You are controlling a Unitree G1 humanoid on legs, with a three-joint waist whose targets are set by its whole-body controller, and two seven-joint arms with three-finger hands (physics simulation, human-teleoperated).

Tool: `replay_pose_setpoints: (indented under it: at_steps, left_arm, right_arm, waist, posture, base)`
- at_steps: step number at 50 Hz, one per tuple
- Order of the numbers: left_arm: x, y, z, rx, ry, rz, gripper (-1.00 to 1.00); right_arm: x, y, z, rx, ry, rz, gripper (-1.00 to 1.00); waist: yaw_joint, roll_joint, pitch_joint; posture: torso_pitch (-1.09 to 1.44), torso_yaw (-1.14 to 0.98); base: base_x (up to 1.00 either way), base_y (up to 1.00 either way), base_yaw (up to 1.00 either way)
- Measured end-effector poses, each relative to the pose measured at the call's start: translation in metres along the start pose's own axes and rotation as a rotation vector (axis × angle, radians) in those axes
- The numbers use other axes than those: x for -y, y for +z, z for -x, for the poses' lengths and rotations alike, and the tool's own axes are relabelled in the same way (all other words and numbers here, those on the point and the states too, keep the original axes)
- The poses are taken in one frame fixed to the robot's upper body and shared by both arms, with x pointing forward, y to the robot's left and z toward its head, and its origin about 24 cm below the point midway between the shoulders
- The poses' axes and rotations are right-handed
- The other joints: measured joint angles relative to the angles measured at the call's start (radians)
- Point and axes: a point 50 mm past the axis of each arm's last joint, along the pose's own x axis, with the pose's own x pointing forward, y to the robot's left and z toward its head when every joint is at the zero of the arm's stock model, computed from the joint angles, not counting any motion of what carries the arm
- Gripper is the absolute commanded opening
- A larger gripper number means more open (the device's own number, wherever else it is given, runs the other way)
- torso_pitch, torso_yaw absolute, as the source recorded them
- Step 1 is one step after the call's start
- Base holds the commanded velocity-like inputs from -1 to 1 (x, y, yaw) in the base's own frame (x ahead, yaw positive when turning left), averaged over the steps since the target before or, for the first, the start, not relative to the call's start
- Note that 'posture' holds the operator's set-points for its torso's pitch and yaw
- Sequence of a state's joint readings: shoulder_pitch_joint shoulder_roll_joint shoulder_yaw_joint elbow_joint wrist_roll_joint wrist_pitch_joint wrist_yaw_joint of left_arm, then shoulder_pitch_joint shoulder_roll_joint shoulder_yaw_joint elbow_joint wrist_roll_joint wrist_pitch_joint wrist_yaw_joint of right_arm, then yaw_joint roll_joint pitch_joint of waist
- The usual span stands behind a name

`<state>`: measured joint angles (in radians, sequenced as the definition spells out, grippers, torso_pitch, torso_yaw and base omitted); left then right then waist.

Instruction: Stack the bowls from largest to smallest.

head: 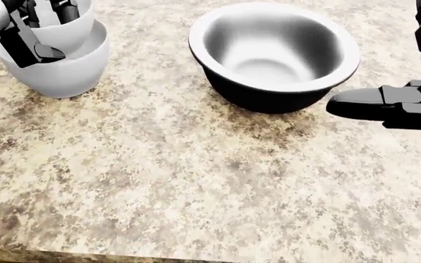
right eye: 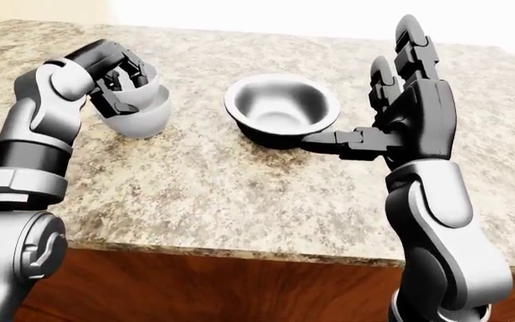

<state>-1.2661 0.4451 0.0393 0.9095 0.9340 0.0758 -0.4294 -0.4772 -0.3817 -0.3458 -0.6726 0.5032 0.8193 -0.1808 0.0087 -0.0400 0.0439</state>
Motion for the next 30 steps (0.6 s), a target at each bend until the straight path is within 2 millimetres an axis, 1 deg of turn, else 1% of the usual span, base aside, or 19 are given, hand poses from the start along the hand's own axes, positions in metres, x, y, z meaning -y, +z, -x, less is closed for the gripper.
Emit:
replay_pose_setpoints:
  at_steps: [1, 5, 8, 12, 16, 19, 20, 29, 30]
  left_arm:
    - [-0.0004, -0.0004, 0.0, 0.0, 0.002, 0.0, -0.59]
    - [-0.0009, -0.0024, 0.0003, -0.006, 0.004, -0.001, -0.42]
    - [-0.0001, -0.0041, 0.0001, -0.012, -0.003, 0.004, -0.24]
    - [0.0036, -0.0064, -0.0019, -0.028, -0.016, 0.011, -0.2]
    - [0.0044, -0.0069, -0.0034, -0.036, -0.016, 0.015, -0.05]
    - [0.0035, -0.0054, -0.004, -0.032, -0.005, 0.018, -0.01]
    - [0.003, -0.0048, -0.0041, -0.031, -0.002, 0.018, 0.07]
    - [0.0026, -0.0029, -0.0048, -0.028, 0.009, 0.014, 0.13]
    - [0.0023, -0.0028, -0.0047, -0.027, 0.008, 0.014, 0.16]
  right_arm:
    - [-0.0001, 0.0005, 0.0001, 0.002, -0.001, 0.0, 1.0]
    - [-0.0009, -0.0009, -0.0006, 0.004, 0.0, 0.0, 1.0]
    - [-0.001, -0.0008, -0.0008, 0.001, -0.001, 0.001, 1.0]
    - [-0.0003, 0.0012, -0.0009, 0.004, -0.003, 0.003, 1.0]
    - [0.0012, 0.0026, -0.0007, 0.007, -0.006, 0.003, 1.0]
    - [0.0023, 0.0016, -0.0001, 0.004, -0.007, 0.004, 1.0]
    - [0.0025, 0.0017, 0.0001, 0.003, -0.006, 0.004, 1.0]
    - [0.0052, -0.0018, 0.0, -0.003, -0.013, -0.001, 1.0]
    - [0.0054, -0.001, 0.0002, -0.002, -0.015, 0.0, 1.0]
  waist:
    - [0.0, 0.0, -0.001]
    - [0.0, 0.002, -0.004]
    - [0.0, 0.003, -0.003]
    - [0.001, 0.003, -0.003]
    - [0.001, 0.001, -0.003]
    - [0.001, 0.0, -0.005]
    - [0.001, 0.0, -0.005]
    - [-0.001, 0.002, -0.007]
    - [0.0, 0.003, -0.006]
  posture:
    - [0.0, 0.0]
    - [0.0, 0.0]
    - [0.0, 0.0]
    - [0.0, 0.0]
    - [0.0, 0.0]
    - [0.0, 0.0]
    - [0.0, 0.0]
    - [0.0, 0.0]
    - [0.0, 0.0]
  base:
    - [0.0, 0.0, 0.0]
    - [0.0, 0.0, 0.0]
    - [0.0, 0.0, 0.0]
    - [0.0, 0.0, 0.0]
    - [0.0, 0.0, 0.0]
    - [0.0, 0.0, 0.0]
    - [0.0, 0.0, 0.0]
    - [0.0, 0.0, 0.0]
    - [0.0, 0.0, 0.0]
